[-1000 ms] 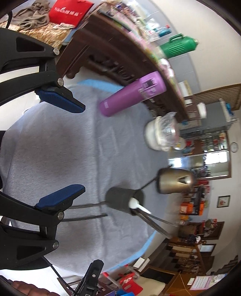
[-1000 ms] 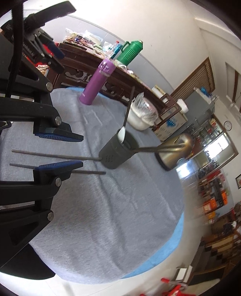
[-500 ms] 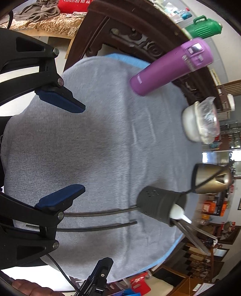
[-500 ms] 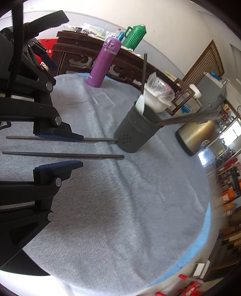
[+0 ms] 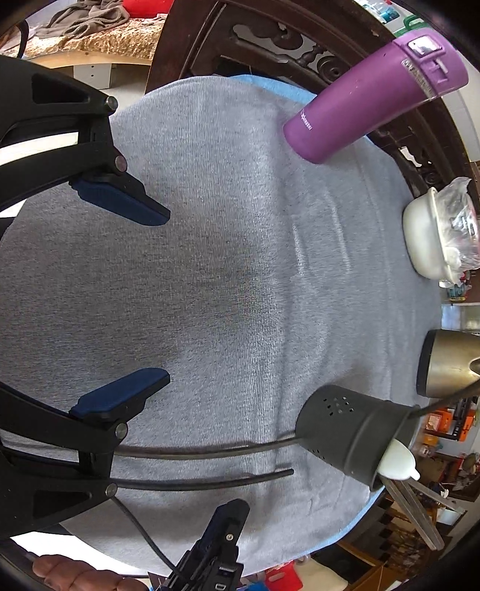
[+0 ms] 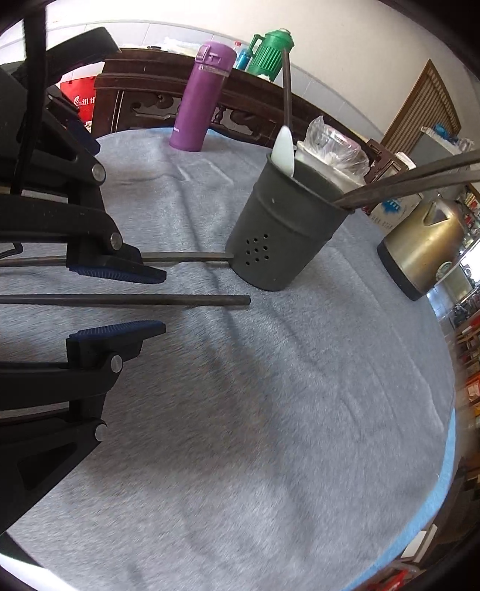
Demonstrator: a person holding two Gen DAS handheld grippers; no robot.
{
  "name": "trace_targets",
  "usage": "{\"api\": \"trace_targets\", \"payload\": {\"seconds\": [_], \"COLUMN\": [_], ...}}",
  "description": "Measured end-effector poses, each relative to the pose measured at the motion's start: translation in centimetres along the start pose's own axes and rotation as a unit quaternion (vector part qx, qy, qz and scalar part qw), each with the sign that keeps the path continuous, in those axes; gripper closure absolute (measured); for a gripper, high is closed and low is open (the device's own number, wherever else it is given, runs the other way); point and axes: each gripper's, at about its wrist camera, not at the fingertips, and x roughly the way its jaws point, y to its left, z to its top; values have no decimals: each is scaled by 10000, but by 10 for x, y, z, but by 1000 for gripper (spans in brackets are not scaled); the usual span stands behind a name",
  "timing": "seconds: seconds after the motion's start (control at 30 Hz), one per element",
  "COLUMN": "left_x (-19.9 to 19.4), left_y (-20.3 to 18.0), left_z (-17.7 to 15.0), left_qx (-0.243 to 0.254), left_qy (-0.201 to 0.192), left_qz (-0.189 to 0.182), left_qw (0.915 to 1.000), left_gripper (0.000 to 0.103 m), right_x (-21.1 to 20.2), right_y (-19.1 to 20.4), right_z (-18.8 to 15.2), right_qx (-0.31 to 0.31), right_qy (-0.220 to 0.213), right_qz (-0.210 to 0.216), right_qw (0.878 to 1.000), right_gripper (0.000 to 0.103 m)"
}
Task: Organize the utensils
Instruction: 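Move both tools down toward the last two chopsticks on the cloth, then grasp a dark chopstick with the right tool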
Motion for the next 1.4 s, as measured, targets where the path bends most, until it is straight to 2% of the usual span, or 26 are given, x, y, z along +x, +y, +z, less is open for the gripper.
{"api": "trace_targets", "payload": {"seconds": [0.2,0.43,0.67,0.93,1.2,1.33,1.4], "left_x": [8,9,7,7,9,12,14], "left_y": [-4,-14,-28,-42,-44,-47,-50], "left_z": [7,16,21,30,37,40,43], "left_qx": [5,82,287,390,417,349,332], "left_qy": [63,12,-107,-194,-335,-355,-360], "left_qz": [24,170,395,554,493,329,249], "left_qw": [10000,9998,9988,9975,9974,9982,9985], "left_gripper": [23,23,23,23,23,23,23], "right_x": [23,31,34,27,24,25,25], "right_y": [7,18,22,15,3,-11,-21], "right_z": [6,8,7,4,0,-2,2], "right_qx": [-197,-525,-674,-1005,-1338,-1501,-1301], "right_qy": [174,100,91,-37,-379,-692,-622], "right_qz": [-291,-424,-457,-473,48,517,816], "right_qw": [9992,9977,9966,9938,9903,9849,9862], "right_gripper": [80,83,92,92,92,92,92]}}
